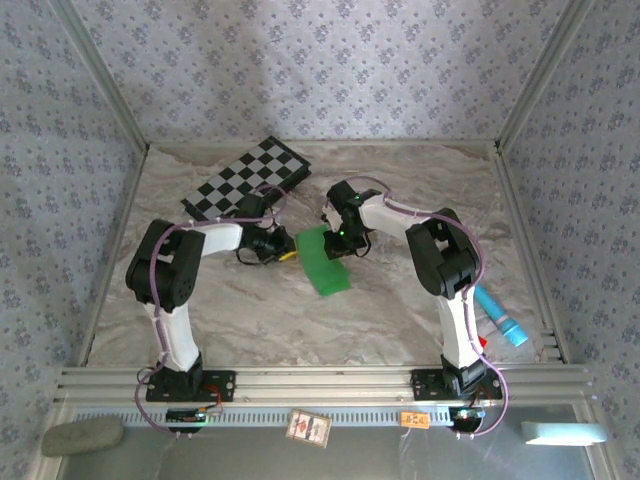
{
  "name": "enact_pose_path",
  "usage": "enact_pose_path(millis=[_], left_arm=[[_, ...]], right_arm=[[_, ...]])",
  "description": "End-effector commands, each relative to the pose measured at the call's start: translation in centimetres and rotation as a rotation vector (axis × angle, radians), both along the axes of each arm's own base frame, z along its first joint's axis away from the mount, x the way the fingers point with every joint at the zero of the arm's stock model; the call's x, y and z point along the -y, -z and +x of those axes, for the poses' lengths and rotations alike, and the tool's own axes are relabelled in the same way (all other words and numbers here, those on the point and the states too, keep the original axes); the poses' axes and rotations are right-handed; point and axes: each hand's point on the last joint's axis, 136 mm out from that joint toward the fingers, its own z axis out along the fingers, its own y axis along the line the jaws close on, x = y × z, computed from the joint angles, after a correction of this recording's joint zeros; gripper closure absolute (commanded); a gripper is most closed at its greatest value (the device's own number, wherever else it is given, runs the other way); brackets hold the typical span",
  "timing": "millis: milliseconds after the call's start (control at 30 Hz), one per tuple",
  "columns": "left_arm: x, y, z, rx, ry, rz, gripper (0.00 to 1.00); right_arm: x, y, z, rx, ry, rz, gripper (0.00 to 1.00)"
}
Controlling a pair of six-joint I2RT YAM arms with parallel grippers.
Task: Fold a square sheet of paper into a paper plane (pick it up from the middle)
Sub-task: First fold the square sheet of paper in half at the center of the table.
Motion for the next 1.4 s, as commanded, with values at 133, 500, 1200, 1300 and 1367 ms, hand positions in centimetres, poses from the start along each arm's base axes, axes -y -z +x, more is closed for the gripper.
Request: enact_pose_path(millis=[133,500,1200,1300,1367], left_arm=[[2.2,-5.9,1.1,0.166,0.038,-0.107,0.88],[4.7,-1.7,2.2,0.065,0.033,-0.063,0.88],[0.0,-6.2,5.0,0.201,-0.059,-0.025,0.88],[0.9,-7.3,3.8,0.212,-0.046,-0.041,0.88],[1.9,-7.0,2.8,0.194,-0.028,-0.053,0.88]], right_arm=[[5.0,5.6,-2.0,-0.115,0.015,-0.238,0.83],[5.1,5.9,-1.5,-0.108,-0.012,-0.249,0.83],[6.0,5.3,-0.5,-0.086,0.008,-0.268,0.83],[5.0,4.9,-0.1,-0.080,0.021,-0.224,0.83],[4.5,4.5,0.3,-0.071,0.022,-0.202,0.82]])
